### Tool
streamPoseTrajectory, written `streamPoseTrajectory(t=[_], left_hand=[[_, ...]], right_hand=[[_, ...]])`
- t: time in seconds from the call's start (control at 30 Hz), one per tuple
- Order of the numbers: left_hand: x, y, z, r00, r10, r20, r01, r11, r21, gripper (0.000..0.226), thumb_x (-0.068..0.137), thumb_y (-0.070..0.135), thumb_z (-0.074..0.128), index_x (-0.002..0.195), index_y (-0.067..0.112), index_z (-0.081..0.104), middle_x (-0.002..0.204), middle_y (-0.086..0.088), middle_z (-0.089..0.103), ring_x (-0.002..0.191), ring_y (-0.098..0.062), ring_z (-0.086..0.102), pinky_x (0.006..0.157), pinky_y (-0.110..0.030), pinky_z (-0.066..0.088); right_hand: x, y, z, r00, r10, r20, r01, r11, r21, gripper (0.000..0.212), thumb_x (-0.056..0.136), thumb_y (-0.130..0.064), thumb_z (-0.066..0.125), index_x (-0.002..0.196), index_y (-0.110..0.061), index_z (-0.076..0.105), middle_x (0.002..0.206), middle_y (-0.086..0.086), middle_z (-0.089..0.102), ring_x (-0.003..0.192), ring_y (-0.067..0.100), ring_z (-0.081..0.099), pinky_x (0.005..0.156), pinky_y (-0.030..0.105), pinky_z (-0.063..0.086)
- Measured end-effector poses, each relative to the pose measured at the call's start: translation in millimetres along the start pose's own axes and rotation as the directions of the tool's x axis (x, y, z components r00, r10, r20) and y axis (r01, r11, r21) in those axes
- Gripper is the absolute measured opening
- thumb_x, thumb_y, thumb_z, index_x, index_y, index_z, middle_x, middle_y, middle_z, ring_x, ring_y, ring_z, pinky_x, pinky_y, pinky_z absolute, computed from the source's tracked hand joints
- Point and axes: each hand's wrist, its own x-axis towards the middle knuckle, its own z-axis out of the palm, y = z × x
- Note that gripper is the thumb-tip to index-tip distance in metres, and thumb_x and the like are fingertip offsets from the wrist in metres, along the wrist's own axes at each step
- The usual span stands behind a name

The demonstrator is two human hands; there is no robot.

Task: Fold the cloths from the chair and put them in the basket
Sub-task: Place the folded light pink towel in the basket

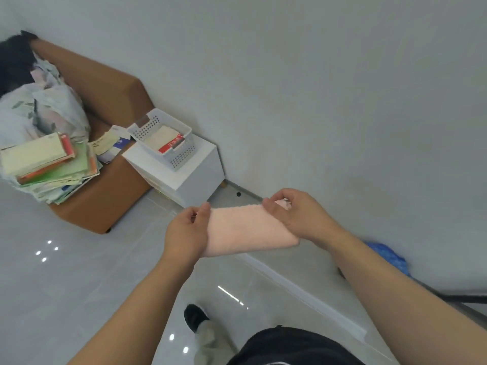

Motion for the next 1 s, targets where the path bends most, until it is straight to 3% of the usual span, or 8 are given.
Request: streamPoseTrajectory(t=[0.13, 0.2, 0.27, 0.37, 0.47, 0.67, 0.8, 1.0], left_hand=[[106.7, -10.8, -65.4, 0.999, 0.003, 0.054, -0.003, 1.0, 0.004, 0.038, 0.103, 0.049, 0.048, 0.098, 0.017, 0.068, 0.096, 0.0, 0.067, 0.094, -0.021, 0.063, 0.078, -0.035, 0.045], [151.5, -8.6, -98.8, 0.992, -0.025, 0.127, 0.017, 0.998, 0.068, 0.04, 0.103, 0.05, 0.048, 0.102, 0.016, 0.069, 0.098, 0.001, 0.067, 0.096, -0.021, 0.063, 0.077, -0.035, 0.047], [193.9, -1.9, -132.3, 0.969, -0.039, 0.243, 0.011, 0.993, 0.116, 0.042, 0.101, 0.051, 0.052, 0.104, 0.013, 0.069, 0.101, -0.004, 0.068, 0.096, -0.023, 0.065, 0.077, -0.038, 0.052], [260.1, 13.0, -171.6, 0.903, -0.075, 0.424, 0.017, 0.99, 0.139, 0.037, 0.096, 0.048, 0.065, 0.108, 0.014, 0.07, 0.105, -0.004, 0.072, 0.097, -0.023, 0.069, 0.078, -0.039, 0.061], [321.4, 22.6, -186.7, 0.814, -0.144, 0.563, 0.075, 0.987, 0.145, 0.037, 0.095, 0.041, 0.07, 0.12, 0.015, 0.066, 0.112, -0.005, 0.072, 0.1, -0.023, 0.07, 0.074, -0.035, 0.064], [457.9, 25.2, -180.1, 0.816, -0.162, 0.555, 0.036, 0.972, 0.23, 0.039, 0.096, 0.042, 0.067, 0.126, 0.019, 0.06, 0.118, -0.004, 0.067, 0.105, -0.025, 0.066, 0.076, -0.038, 0.064], [523.9, 38.3, -194.2, 0.779, -0.216, 0.588, 0.051, 0.958, 0.284, 0.031, 0.099, 0.033, 0.066, 0.124, 0.017, 0.056, 0.119, -0.004, 0.065, 0.099, -0.02, 0.068, 0.062, -0.026, 0.06], [628.4, 53.3, -201.6, 0.726, -0.303, 0.617, 0.199, 0.952, 0.233, 0.031, 0.094, 0.016, 0.073, 0.119, 0.006, 0.058, 0.119, -0.014, 0.067, 0.1, -0.03, 0.072, 0.069, -0.036, 0.063]], right_hand=[[65.7, -46.7, 63.6, 0.999, 0.016, 0.05, -0.024, 0.986, 0.167, 0.026, 0.085, -0.045, 0.079, 0.101, -0.027, 0.072, 0.096, -0.004, 0.075, 0.084, 0.012, 0.07, 0.067, 0.029, 0.055], [91.7, -68.3, 96.5, 0.995, 0.089, 0.039, -0.096, 0.957, 0.273, 0.02, 0.087, -0.036, 0.08, 0.103, -0.026, 0.073, 0.097, 0.0, 0.076, 0.082, 0.015, 0.07, 0.061, 0.03, 0.053], [118.3, -89.4, 129.4, 0.992, 0.124, 0.012, -0.122, 0.949, 0.29, 0.015, 0.089, -0.033, 0.078, 0.102, -0.027, 0.073, 0.098, -0.002, 0.076, 0.087, 0.016, 0.07, 0.066, 0.031, 0.055], [157.4, -115.8, 166.9, 0.984, 0.173, -0.028, -0.16, 0.952, 0.26, 0.014, 0.092, -0.031, 0.073, 0.106, -0.031, 0.07, 0.105, -0.007, 0.072, 0.098, 0.015, 0.069, 0.082, 0.035, 0.058], [197.8, -132.2, 189.3, 0.965, 0.257, -0.05, -0.233, 0.93, 0.284, 0.022, 0.094, -0.027, 0.068, 0.116, -0.03, 0.064, 0.114, -0.008, 0.066, 0.104, 0.015, 0.066, 0.086, 0.035, 0.057], [317.9, -149.3, 219.8, 0.917, 0.398, 0.013, -0.366, 0.83, 0.421, 0.038, 0.088, -0.009, 0.061, 0.121, -0.027, 0.062, 0.119, 0.0, 0.063, 0.104, 0.022, 0.065, 0.08, 0.037, 0.058], [406.7, -171.1, 233.3, 0.9, 0.435, -0.006, -0.402, 0.836, 0.373, 0.043, 0.085, -0.013, 0.065, 0.124, -0.031, 0.061, 0.122, -0.002, 0.062, 0.106, 0.015, 0.062, 0.084, 0.034, 0.054], [522.4, -209.5, 245.5, 0.911, 0.407, -0.064, -0.372, 0.878, 0.301, 0.037, 0.089, -0.018, 0.064, 0.123, -0.03, 0.058, 0.116, 0.003, 0.065, 0.101, 0.02, 0.064, 0.07, 0.029, 0.047]])
